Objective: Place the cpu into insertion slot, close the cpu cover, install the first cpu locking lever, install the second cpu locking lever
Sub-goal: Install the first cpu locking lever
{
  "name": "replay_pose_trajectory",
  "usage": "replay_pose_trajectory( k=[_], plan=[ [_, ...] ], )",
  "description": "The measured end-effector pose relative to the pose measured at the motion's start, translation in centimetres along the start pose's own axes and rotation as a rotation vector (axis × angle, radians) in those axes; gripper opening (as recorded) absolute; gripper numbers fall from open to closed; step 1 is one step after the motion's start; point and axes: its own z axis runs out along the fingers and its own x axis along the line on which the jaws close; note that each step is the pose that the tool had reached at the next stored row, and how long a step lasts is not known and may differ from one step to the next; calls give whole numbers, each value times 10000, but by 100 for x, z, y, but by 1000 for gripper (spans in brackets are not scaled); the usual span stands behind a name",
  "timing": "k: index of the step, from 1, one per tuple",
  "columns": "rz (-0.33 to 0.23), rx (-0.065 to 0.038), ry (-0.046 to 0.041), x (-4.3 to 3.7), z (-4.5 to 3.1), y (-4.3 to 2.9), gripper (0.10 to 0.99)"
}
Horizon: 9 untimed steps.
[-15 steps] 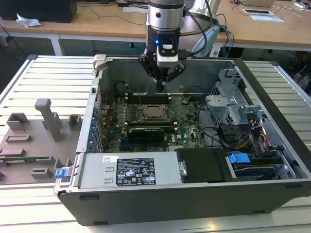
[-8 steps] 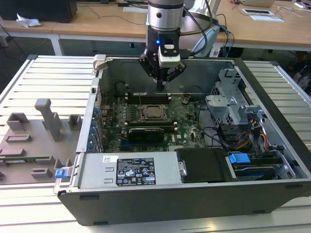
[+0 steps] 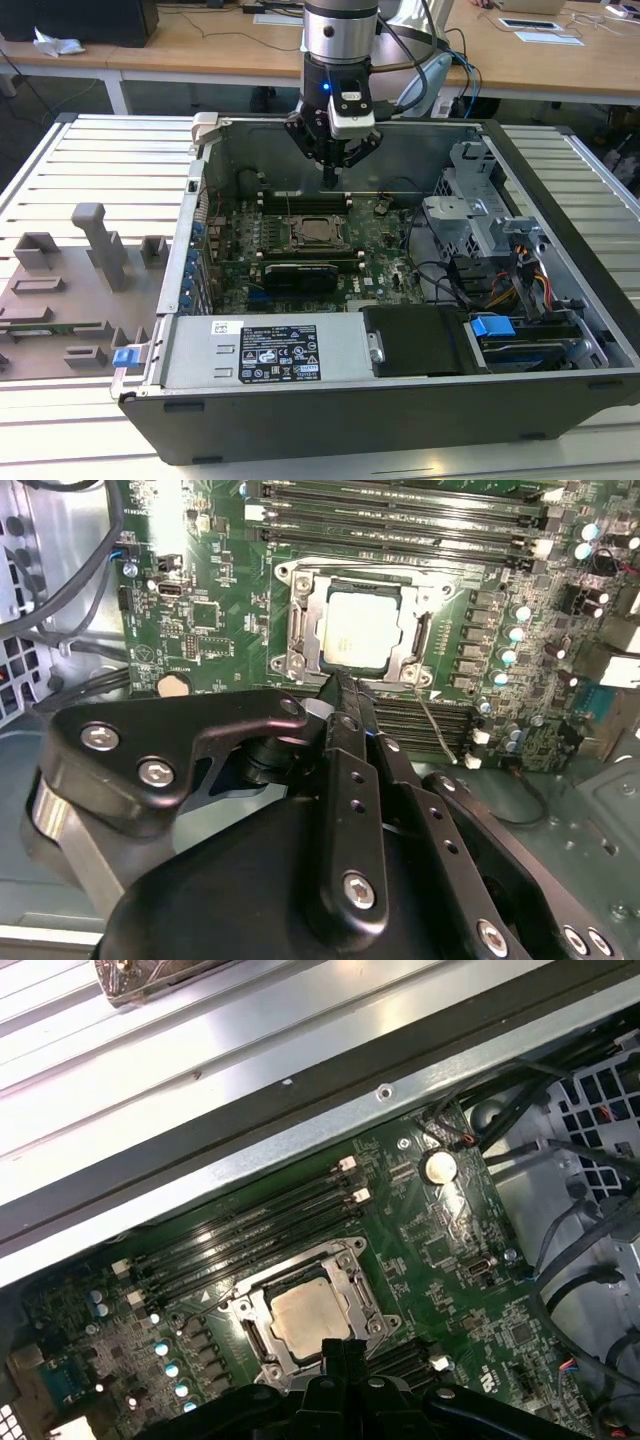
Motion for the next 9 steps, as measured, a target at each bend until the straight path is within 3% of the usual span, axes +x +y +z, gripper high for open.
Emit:
replay_pose_trajectory(
  k=[9],
  plan=[
    [-614,-28,-13,0,0,0,106]
  ],
)
